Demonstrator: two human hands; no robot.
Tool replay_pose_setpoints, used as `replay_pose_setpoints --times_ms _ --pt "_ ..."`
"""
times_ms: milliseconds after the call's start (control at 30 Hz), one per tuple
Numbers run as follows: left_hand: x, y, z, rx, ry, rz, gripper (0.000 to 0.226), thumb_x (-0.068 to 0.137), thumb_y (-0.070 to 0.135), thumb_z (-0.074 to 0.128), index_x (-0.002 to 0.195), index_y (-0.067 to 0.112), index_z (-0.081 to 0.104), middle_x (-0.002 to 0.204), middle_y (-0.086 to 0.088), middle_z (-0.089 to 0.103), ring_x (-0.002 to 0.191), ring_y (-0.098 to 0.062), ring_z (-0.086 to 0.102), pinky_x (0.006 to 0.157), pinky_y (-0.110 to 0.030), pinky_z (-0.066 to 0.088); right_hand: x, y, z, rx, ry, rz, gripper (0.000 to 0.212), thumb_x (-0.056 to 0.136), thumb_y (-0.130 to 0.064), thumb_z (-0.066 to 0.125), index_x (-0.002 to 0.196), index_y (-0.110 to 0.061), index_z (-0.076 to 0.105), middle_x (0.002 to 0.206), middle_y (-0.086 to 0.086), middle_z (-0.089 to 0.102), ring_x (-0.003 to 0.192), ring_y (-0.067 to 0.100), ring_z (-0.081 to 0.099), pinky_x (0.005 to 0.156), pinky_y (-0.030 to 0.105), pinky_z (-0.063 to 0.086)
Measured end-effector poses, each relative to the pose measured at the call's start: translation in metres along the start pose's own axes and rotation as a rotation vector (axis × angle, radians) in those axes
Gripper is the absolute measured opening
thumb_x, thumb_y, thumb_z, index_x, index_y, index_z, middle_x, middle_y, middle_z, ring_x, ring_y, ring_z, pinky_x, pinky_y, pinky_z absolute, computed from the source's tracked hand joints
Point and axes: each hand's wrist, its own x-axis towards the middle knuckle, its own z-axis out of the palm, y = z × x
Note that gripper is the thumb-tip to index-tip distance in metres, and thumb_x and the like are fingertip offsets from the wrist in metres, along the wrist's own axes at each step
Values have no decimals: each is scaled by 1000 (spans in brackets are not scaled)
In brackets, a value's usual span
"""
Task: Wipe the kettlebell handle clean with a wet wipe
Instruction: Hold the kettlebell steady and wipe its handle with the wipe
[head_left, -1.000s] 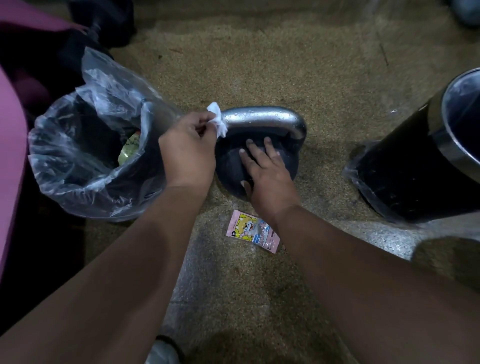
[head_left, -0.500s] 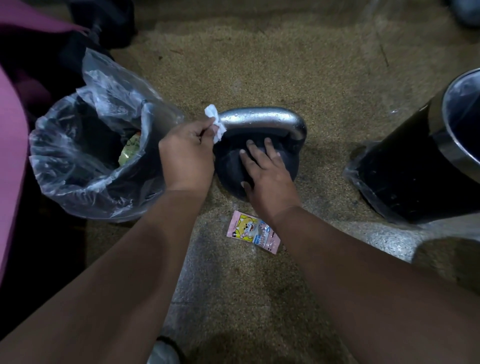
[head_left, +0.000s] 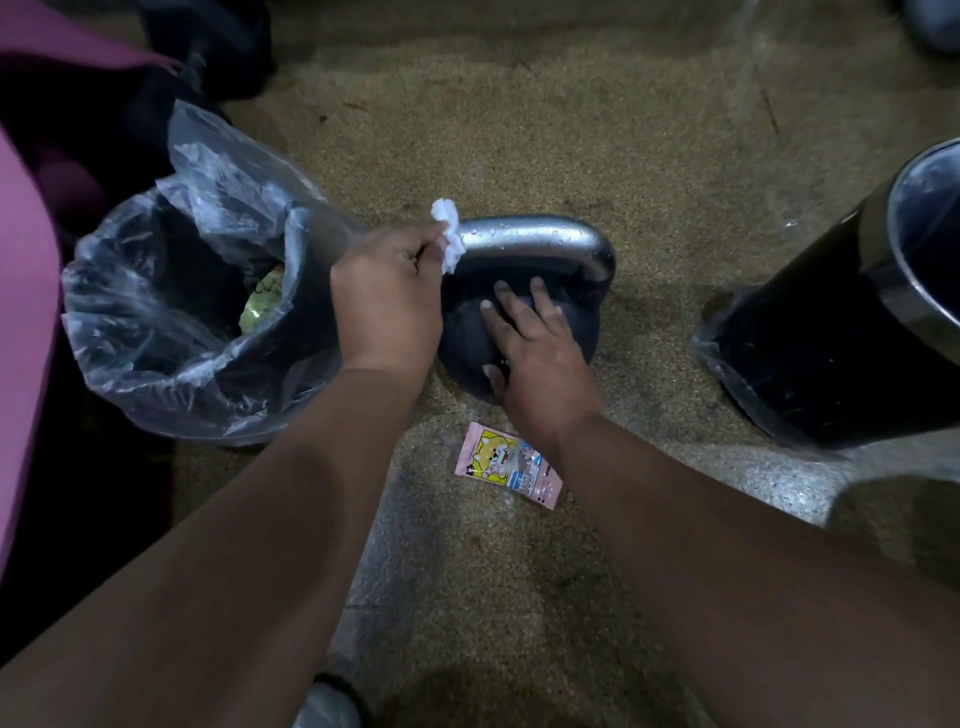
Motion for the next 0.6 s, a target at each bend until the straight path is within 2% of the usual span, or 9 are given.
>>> replay_pose_setpoints --times_ms 133,300,433,600 --pt "10 -4 1 2 -6 -52 21 91 21 62 105 17 77 105 5 75 99 -10 68 93 -32 52 0 0 1 6 -10 2 65 91 -30 57 149 -17 33 159 0 19 148 31 6 118 44 20" --pt "-3 1 0 19 -10 81 18 88 12 66 101 12 77 99 -1 75 94 -14 67 91 -29 51 0 0 0 -7 -12 5 64 92 -32 56 150 -18 32 159 0 19 148 31 5 118 45 20" --pt "9 -4 1 -9 -9 -4 19 90 18 64 103 16 77 102 4 75 96 -10 68 92 -31 52 0 0 1 -4 -11 -1 64 92 -32 56 150 -17 32 159 1 19 148 32 5 118 45 19" --pt "-8 2 0 24 14 64 18 87 13 67 101 15 78 97 1 73 93 -11 64 91 -18 47 -1 -2 -4 -12 -2 -6 64 91 -31 57 149 -16 34 158 3 22 147 32 8 118 44 20"
